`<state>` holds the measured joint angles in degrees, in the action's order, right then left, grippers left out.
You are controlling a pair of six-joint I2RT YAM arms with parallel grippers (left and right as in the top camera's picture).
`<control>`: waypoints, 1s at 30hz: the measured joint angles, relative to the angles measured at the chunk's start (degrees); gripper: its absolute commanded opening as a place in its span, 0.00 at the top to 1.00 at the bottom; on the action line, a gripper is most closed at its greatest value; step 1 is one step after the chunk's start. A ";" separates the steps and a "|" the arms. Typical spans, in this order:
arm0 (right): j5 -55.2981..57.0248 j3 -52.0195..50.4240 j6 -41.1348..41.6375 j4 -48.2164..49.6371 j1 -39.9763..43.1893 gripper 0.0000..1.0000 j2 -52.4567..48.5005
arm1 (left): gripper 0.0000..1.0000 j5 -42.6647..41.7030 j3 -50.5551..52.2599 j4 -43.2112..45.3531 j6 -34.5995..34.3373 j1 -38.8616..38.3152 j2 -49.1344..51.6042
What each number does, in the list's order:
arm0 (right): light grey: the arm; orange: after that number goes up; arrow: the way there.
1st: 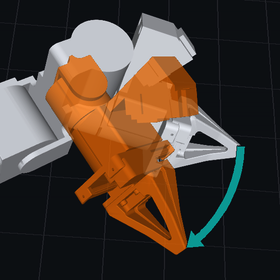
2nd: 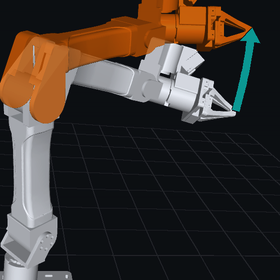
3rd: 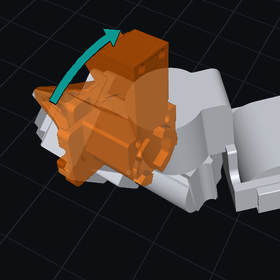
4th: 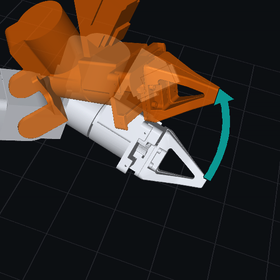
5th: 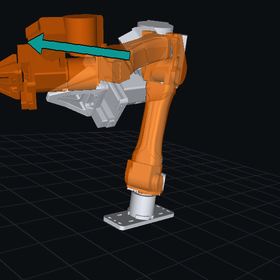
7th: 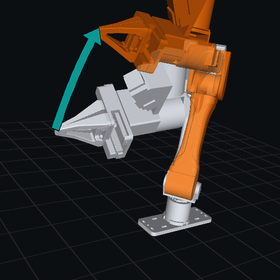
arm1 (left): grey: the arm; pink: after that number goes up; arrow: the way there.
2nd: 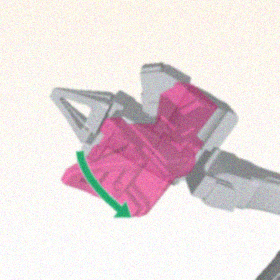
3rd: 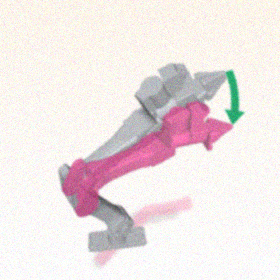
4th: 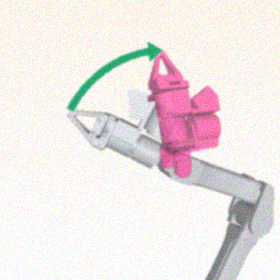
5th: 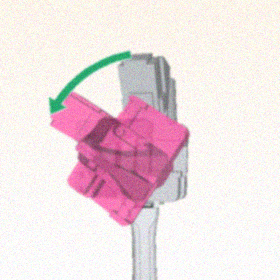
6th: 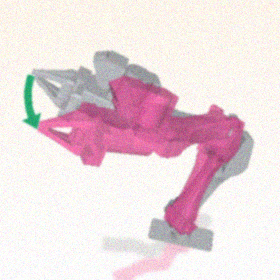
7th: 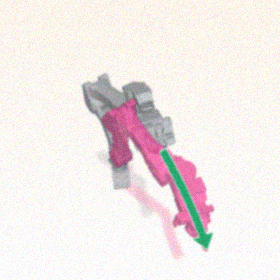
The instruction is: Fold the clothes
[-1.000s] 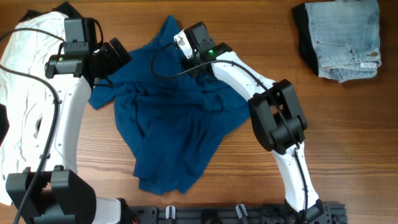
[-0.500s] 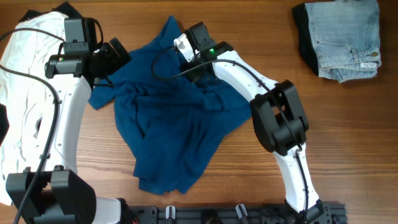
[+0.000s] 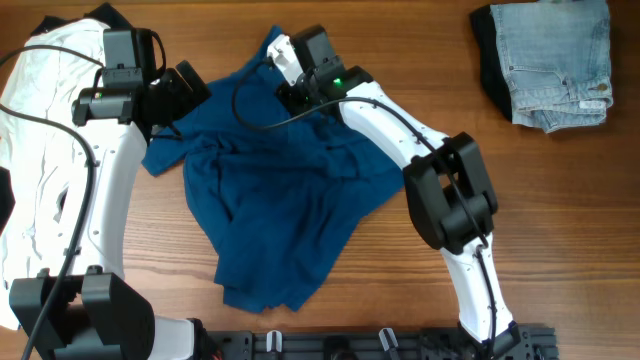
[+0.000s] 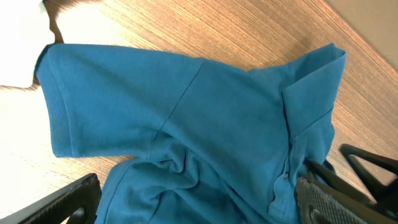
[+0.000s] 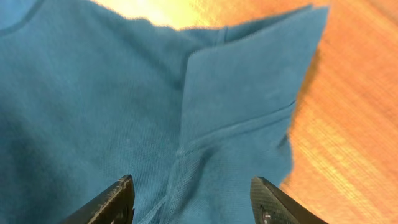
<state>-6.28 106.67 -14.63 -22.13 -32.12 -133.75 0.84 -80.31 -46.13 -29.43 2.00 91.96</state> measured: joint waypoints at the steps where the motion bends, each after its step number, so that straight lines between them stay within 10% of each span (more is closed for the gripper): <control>1: -0.15 0.00 0.00 0.17 0.00 0.42 -0.81 | 0.00 0.00 0.00 -0.02 0.00 0.00 0.00; 8: -0.11 0.00 1.16 1.49 0.00 0.48 -3.93 | 0.00 0.00 0.00 0.00 0.00 0.00 1.22; 17: 1.64 0.00 4.07 2.64 0.00 0.96 -4.90 | 0.00 0.00 0.00 0.00 0.00 0.00 2.49; 30: 11.98 15.74 6.97 -12.37 5.05 0.95 -0.85 | 0.00 0.00 0.00 0.07 0.00 0.00 2.56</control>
<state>5.69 122.41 -7.66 -34.50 -27.07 -134.61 0.84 -80.31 -46.06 -29.43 2.00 94.52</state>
